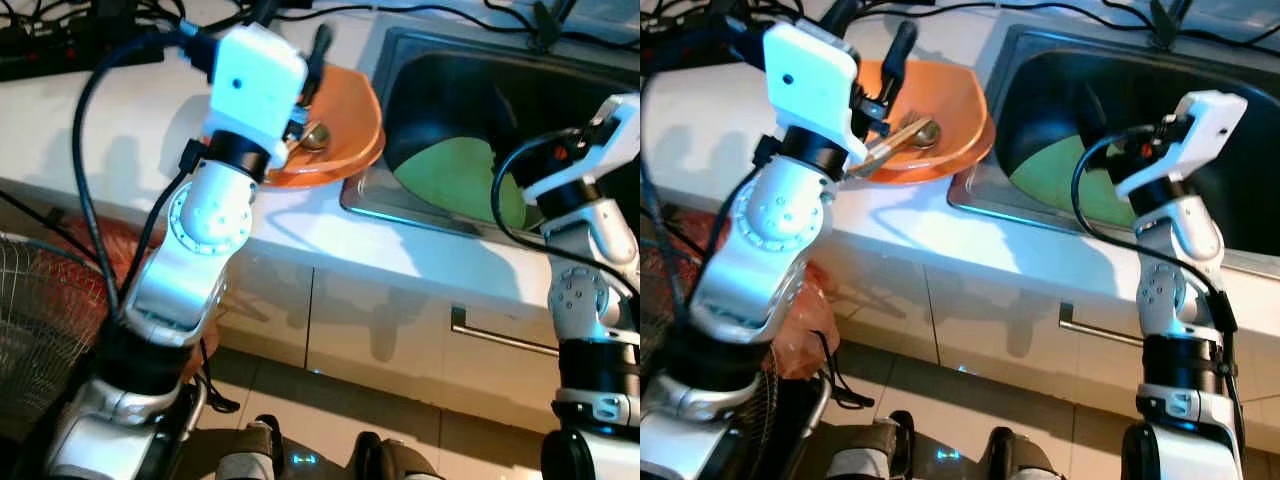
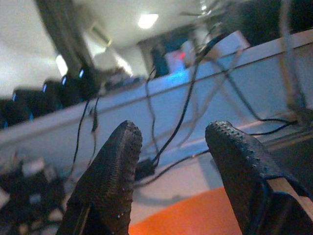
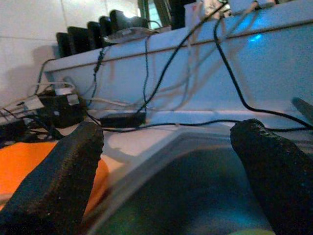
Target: Kitchen organization
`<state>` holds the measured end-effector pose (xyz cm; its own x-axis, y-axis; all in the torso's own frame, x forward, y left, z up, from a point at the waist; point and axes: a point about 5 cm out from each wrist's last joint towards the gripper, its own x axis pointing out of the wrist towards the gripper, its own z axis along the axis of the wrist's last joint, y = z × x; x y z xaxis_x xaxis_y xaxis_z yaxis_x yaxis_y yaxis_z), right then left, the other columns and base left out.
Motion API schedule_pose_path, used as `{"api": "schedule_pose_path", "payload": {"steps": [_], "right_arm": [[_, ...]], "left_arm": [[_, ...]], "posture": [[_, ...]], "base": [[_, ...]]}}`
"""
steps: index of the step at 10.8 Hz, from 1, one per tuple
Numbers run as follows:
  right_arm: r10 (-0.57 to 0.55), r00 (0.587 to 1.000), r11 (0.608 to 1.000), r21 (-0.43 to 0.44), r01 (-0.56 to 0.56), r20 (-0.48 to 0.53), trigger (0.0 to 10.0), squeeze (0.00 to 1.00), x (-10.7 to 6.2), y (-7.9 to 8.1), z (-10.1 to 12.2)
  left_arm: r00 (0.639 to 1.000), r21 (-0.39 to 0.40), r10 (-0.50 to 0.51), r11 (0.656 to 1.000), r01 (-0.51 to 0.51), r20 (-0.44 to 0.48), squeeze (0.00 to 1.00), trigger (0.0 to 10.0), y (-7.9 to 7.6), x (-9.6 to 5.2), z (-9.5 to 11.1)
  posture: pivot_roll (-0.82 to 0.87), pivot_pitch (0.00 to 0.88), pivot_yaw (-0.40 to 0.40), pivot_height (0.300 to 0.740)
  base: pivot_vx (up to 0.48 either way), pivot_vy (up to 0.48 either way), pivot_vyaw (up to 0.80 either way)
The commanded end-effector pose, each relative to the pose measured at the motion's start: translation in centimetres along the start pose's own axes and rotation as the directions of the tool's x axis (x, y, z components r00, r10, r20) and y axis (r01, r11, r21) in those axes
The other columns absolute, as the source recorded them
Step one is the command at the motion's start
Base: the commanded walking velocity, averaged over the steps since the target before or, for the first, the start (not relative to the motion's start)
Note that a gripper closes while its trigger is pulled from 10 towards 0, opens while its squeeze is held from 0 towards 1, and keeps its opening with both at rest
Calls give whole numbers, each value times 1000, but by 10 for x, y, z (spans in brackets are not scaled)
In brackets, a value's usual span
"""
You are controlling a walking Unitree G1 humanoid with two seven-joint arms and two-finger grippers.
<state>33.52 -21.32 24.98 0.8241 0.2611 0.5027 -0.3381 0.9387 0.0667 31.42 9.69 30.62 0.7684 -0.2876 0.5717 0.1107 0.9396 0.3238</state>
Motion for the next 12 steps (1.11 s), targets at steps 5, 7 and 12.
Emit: {"api": "schedule_pose_path", "payload": {"steps": [5, 7, 12], "right_arm": [[-117, 989, 986, -107, 126, 89, 10000, 0, -8, -11, 22], [-114, 989, 985, -123, 124, 90, 10000, 0, -13, -6, 21], [-104, 993, 990, -86, 108, 55, 10000, 0, -18, 10, 5]], "left_arm": [[997, -27, 81, 996, -81, 2, 0, 10000, 26, 3, -18], [994, -57, 114, 992, -114, -7, 0, 10000, 41, -2, -28], [984, -15, 166, 986, -167, -62, 0, 10000, 61, -19, -39]], "posture": [[64, 204, 41, 740], [40, 189, 71, 740], [58, 161, 102, 740]], "base": [[0, 0, 0], [0, 0, 0], [0, 0, 0]]}}
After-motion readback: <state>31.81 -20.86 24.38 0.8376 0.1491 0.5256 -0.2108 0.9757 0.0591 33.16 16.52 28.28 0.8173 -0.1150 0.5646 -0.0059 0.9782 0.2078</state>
